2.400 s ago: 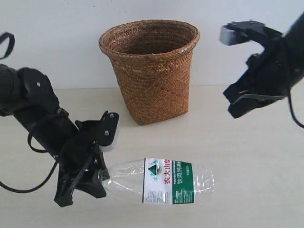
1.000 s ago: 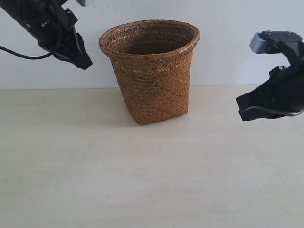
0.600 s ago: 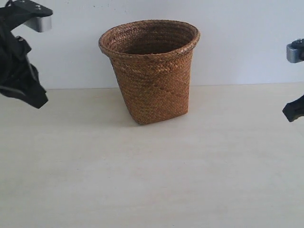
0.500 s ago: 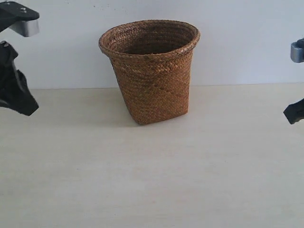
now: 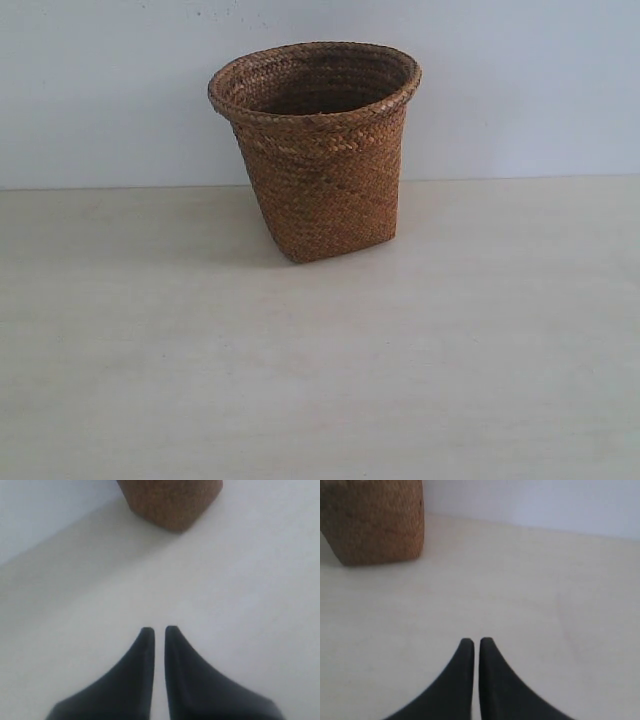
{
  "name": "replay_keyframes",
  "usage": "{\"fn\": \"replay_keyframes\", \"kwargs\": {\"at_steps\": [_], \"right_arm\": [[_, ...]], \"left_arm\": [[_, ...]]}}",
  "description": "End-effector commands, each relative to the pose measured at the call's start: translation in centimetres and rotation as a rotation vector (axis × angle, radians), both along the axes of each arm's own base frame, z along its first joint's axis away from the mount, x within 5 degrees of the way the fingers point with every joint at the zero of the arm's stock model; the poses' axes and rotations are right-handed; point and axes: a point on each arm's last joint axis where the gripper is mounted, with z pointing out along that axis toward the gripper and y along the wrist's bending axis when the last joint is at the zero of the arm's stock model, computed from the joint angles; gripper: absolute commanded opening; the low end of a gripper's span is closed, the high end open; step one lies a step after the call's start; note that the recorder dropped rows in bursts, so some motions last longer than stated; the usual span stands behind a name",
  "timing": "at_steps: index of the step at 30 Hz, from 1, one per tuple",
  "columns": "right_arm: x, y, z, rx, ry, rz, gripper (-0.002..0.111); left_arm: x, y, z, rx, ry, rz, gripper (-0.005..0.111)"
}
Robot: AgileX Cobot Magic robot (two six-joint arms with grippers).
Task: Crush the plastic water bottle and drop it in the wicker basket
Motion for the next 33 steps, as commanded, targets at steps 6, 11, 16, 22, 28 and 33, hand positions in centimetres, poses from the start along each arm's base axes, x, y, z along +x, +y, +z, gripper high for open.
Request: {"fn": "replay_keyframes", "kwargs": {"at_steps": [6, 11, 16, 22, 28, 33], "right_arm": [[-4.6, -0.7, 0.1, 0.140, -0.351, -0.019, 0.000], [-5.9, -0.9, -0.5, 0.185, -0.466, -0.023, 0.000], [-6.4, -0.9, -2.2, 0.213, -0.467, -0.029, 0.000], [-7.0, -1.0, -3.8, 0.218, -0.478, -0.026, 0.000], [-7.9, -1.1, -5.5, 0.194, -0.524, -0.018, 0.000], [-7.5, -1.1, -6.9, 0.175, -0.489, -0.018, 0.000]], "left_arm": [[-5.6, 1.8, 0.0, -0.174, -0.285, 0.020, 0.004], [-7.4, 2.2, -0.9, -0.325, -0.297, 0.053, 0.004], [-8.2, 2.1, -2.1, -0.442, -0.322, 0.037, 0.004], [-7.8, 2.0, -4.0, -0.488, -0.341, 0.048, 0.004], [-7.1, 2.1, -6.6, -0.469, -0.354, 0.080, 0.004], [-6.4, 2.9, -9.4, -0.452, -0.433, 0.171, 0.004]]}}
